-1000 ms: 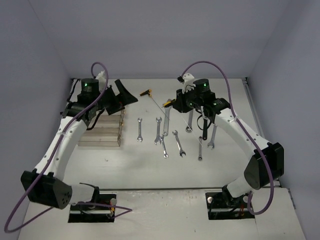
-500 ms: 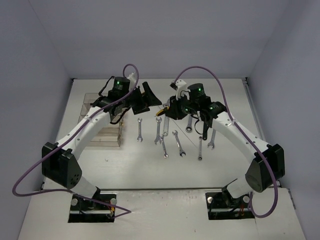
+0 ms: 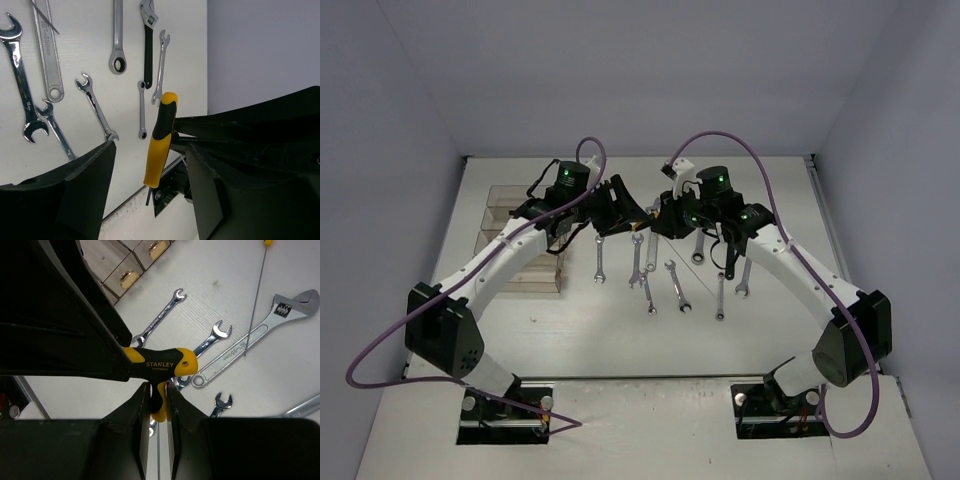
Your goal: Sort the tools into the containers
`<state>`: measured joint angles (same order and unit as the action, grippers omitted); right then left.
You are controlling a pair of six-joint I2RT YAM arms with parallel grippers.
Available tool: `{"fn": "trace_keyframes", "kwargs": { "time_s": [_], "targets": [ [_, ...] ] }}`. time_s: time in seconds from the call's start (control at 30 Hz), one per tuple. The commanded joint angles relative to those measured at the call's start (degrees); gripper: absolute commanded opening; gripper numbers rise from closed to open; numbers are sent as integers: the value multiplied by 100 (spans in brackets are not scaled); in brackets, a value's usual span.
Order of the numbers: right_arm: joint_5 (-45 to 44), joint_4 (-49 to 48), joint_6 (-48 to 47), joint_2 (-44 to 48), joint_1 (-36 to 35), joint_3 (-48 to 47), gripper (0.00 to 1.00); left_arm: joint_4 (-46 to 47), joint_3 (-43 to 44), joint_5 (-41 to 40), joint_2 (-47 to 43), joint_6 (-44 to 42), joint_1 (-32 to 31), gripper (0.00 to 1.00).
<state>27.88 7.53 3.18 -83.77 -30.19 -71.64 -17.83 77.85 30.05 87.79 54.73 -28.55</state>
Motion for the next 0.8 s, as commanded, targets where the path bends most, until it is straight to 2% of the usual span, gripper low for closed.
{"fn": "trace_keyframes", "kwargs": {
  "time_s": [0.0,0.23,0.5,0.77],
  "targets": [
    [60,-296,43,291,-57,9,1,394,-14,141,-339,91,-28,54],
    [77,-296,34,300,-106,19,1,432,-55,133,-273,11,-33,48],
    [80,-287,0,306,-111,9,2,529,81,319,-111,-32,-151,31],
    [86,-287,-42,260,-118,-22,2,572,47,443,-102,-8,-159,29]
  ]
}}
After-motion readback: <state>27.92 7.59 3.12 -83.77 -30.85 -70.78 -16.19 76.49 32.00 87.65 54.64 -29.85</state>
